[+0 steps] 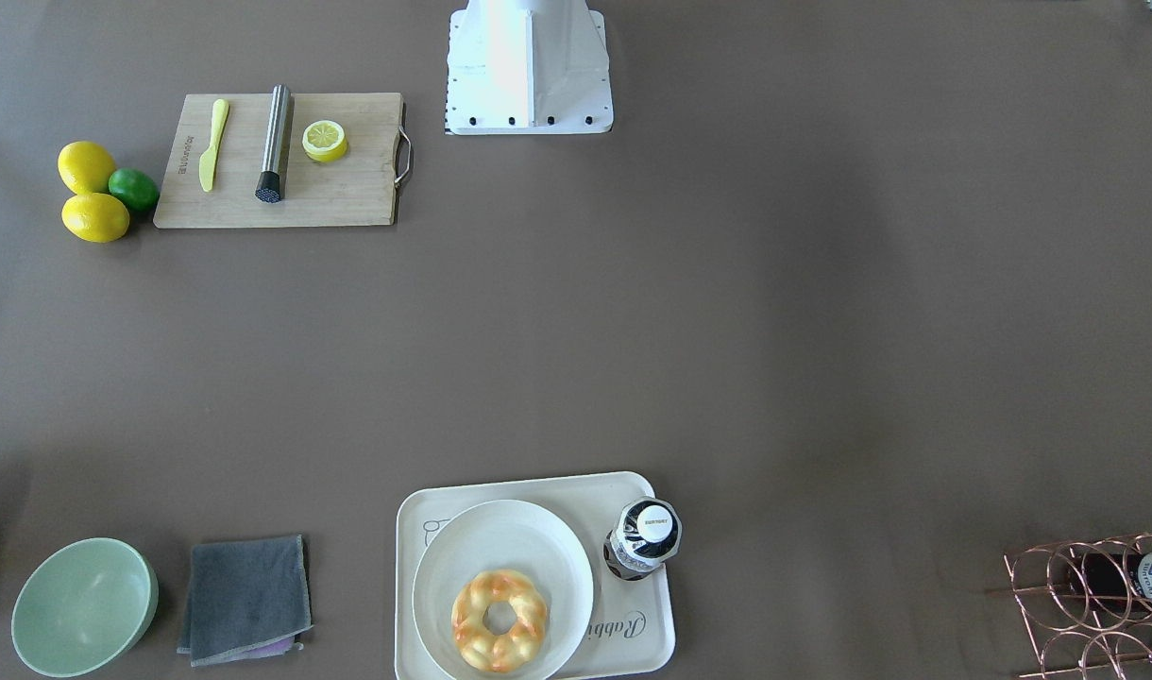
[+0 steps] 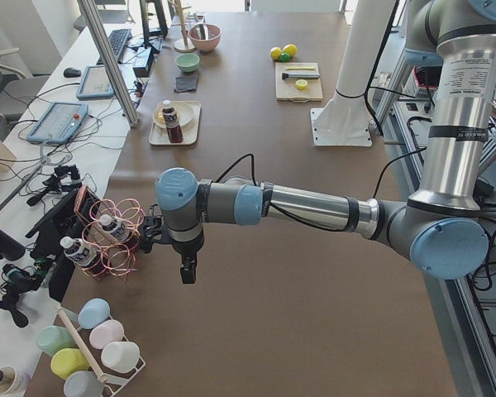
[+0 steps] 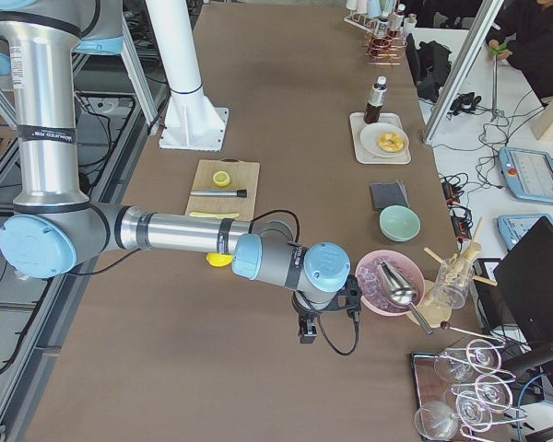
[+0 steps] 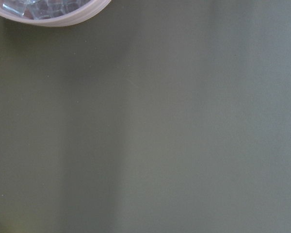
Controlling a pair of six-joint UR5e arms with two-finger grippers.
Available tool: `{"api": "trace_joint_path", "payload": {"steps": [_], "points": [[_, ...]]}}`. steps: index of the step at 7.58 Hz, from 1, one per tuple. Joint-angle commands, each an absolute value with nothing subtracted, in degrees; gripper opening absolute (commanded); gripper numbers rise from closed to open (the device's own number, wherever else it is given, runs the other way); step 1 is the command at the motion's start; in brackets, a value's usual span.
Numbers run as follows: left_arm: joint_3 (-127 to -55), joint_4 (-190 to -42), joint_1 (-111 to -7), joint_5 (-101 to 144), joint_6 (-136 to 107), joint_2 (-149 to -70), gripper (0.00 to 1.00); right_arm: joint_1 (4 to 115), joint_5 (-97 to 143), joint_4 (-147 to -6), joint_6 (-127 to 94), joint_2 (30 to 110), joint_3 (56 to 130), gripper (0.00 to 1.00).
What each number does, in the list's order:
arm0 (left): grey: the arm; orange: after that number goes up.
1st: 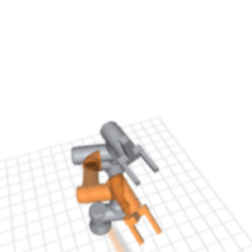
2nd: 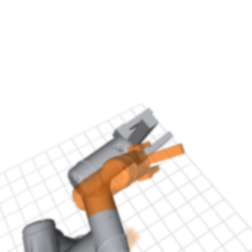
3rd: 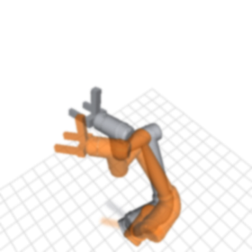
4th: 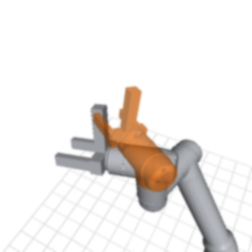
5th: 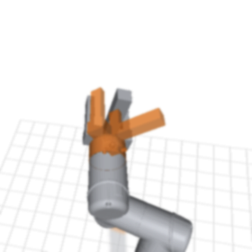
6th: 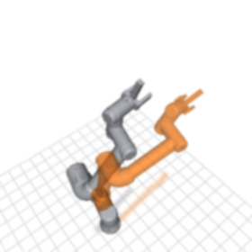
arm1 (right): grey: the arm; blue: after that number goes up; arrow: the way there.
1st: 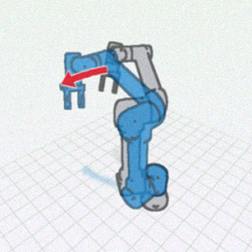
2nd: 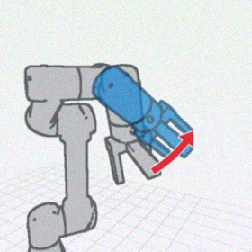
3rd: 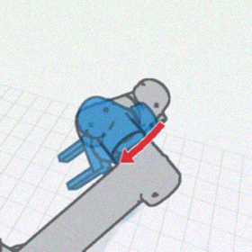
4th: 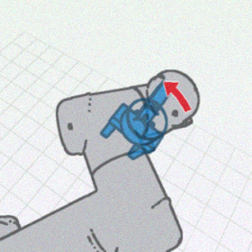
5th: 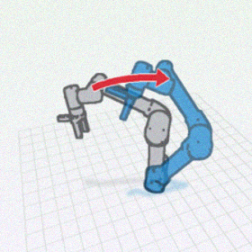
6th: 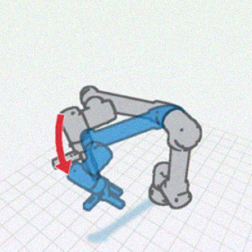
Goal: Place donut on tray
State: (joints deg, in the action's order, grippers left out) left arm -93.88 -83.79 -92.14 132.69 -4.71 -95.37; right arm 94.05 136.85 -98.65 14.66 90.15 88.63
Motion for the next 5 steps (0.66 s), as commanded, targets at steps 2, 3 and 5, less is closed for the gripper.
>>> {"api": "trace_joint_path", "payload": {"steps": [2, 3, 5], "points": [[-90.53, -93.51, -95.25, 133.15, -5.19, -94.57, 0.98, 94.31, 136.93, -98.61, 14.24, 90.09, 88.77, 1.00], [-90.53, -93.60, -95.36, 133.24, -5.01, -94.48, 0.98, 94.31, 137.02, -98.61, 14.24, 89.74, 88.86, 1.00], [-89.83, -92.99, -95.27, 132.63, -5.01, -94.30, 0.98, 94.48, 136.93, -98.61, 14.24, 89.74, 89.21, 1.00]]}}
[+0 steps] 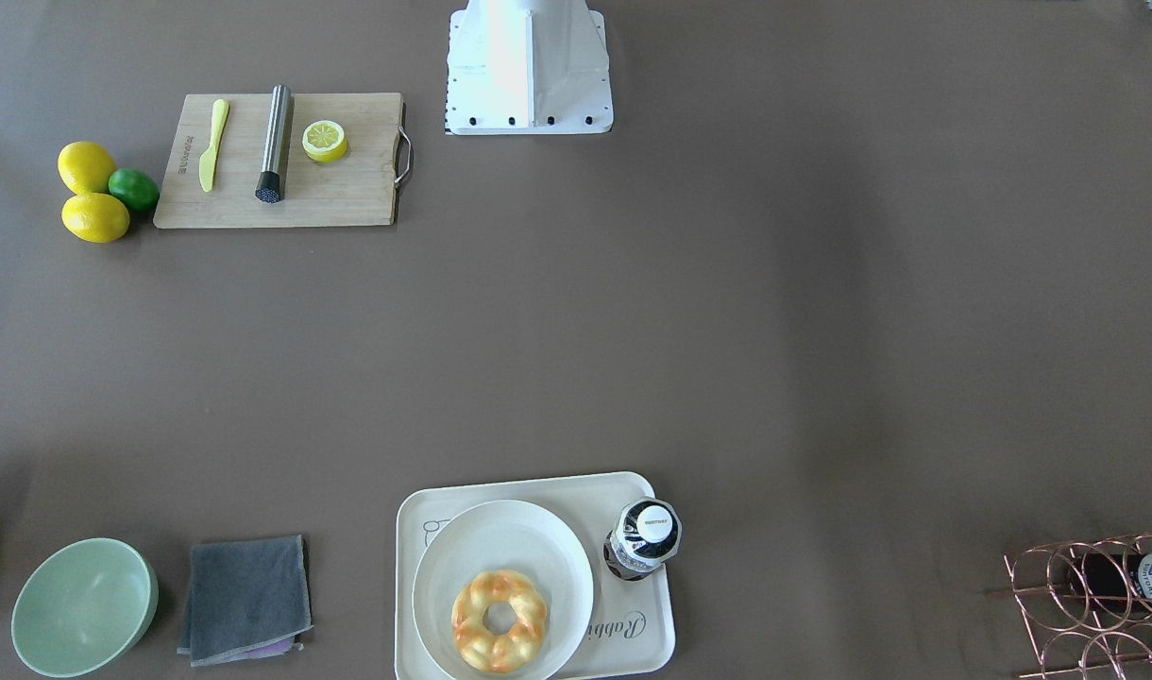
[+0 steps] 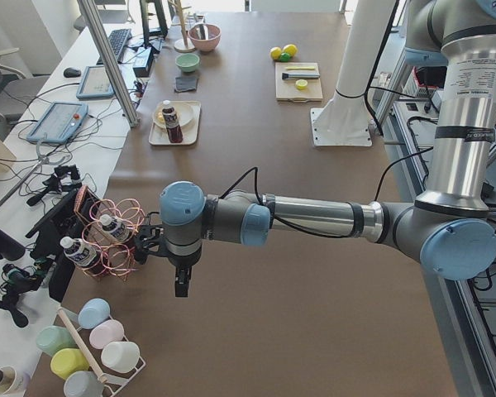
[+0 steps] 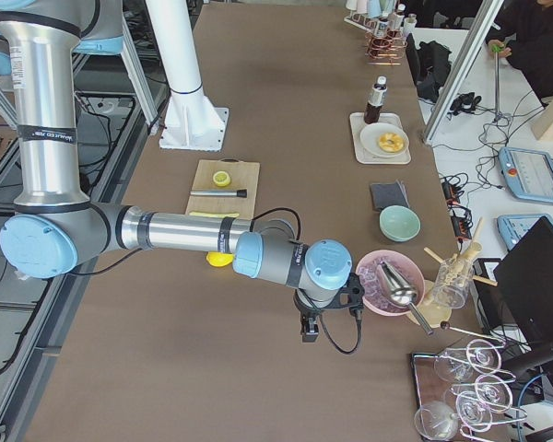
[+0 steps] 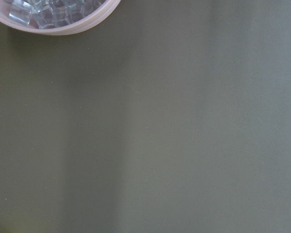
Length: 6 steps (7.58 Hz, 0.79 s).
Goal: Place donut on tray
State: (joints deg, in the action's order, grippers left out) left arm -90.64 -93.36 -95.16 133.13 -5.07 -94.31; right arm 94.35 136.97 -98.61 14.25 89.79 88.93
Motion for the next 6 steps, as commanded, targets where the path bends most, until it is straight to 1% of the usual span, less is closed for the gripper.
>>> {"api": "trace_joint_path", "payload": {"steps": [1, 6], "points": [[-90.26, -92.99, -95.36, 132.98, -5.01, -94.05, 0.98, 94.57, 136.85, -98.70, 14.15, 89.74, 89.91, 1.00], [-90.70, -92.99, -95.19, 132.98, -5.01, -93.43, 0.98, 94.66, 137.02, -99.05, 14.15, 89.82, 90.09, 1.00]]}}
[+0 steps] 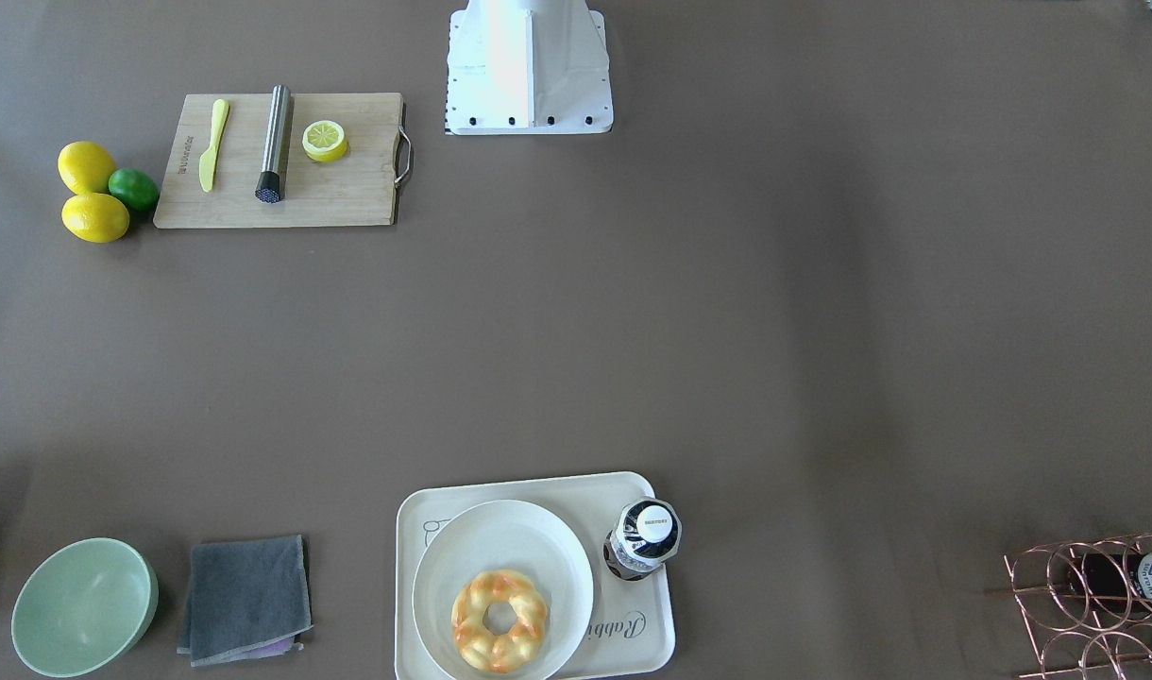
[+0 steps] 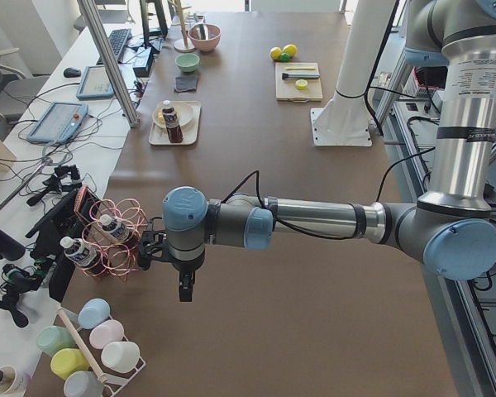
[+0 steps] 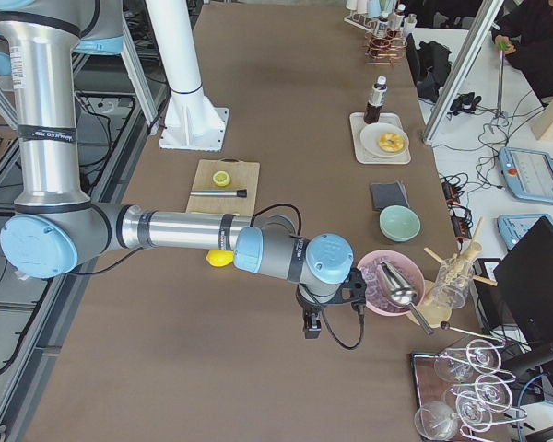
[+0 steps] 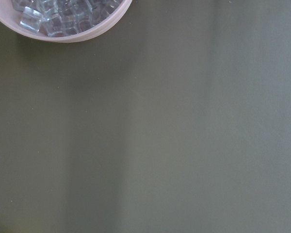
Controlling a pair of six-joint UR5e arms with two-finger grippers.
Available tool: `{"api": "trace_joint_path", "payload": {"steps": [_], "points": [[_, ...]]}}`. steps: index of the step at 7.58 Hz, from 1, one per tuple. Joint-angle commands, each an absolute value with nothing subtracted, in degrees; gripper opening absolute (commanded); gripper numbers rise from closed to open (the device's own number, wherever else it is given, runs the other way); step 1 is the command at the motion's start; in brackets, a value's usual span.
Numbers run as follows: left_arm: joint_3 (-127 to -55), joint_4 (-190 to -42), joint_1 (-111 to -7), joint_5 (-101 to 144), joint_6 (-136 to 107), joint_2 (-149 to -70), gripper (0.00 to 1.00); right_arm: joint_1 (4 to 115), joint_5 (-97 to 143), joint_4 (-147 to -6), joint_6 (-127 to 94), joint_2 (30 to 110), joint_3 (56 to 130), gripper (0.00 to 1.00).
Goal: Place donut on tray
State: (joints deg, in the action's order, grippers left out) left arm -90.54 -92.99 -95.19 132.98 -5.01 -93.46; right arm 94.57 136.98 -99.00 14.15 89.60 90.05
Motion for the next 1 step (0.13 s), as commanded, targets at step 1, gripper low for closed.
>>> {"api": "trace_joint_path", "payload": {"steps": [1], "points": [[-90.70, -92.99, -95.10, 133.07, -5.01, -93.43, 0.98, 94.66, 137.02, -99.05, 14.15, 89.82, 90.09, 1.00]]}}
